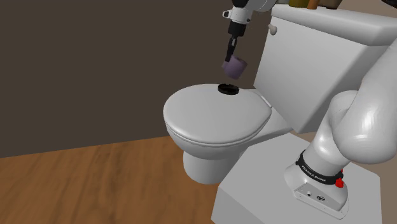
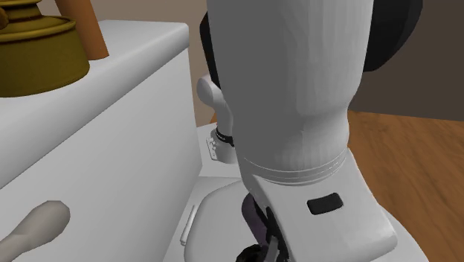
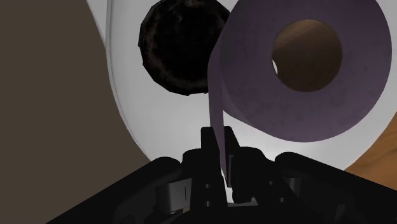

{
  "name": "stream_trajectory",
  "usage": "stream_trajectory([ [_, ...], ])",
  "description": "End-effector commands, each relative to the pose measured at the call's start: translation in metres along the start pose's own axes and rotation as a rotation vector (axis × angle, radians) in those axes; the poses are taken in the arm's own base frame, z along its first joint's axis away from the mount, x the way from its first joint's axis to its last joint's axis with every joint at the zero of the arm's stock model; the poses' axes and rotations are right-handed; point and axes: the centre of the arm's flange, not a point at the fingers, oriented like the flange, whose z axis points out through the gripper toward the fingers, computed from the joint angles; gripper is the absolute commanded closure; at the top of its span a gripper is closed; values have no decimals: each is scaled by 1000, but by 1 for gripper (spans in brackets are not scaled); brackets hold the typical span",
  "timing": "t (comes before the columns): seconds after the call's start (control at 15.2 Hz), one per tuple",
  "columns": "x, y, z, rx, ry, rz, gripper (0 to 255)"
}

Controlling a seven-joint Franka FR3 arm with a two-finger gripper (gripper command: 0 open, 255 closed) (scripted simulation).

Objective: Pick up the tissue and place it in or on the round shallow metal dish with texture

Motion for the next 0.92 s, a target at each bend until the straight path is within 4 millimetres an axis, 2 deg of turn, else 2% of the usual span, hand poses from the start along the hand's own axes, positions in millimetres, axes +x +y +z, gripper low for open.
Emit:
stream_trajectory([
  [0.0,-1,1,10,-1,1,0,255],
  [0.73,-10,7,67,-1,1,0,255],
  [0.86,-10,7,67,-1,1,0,255],
])
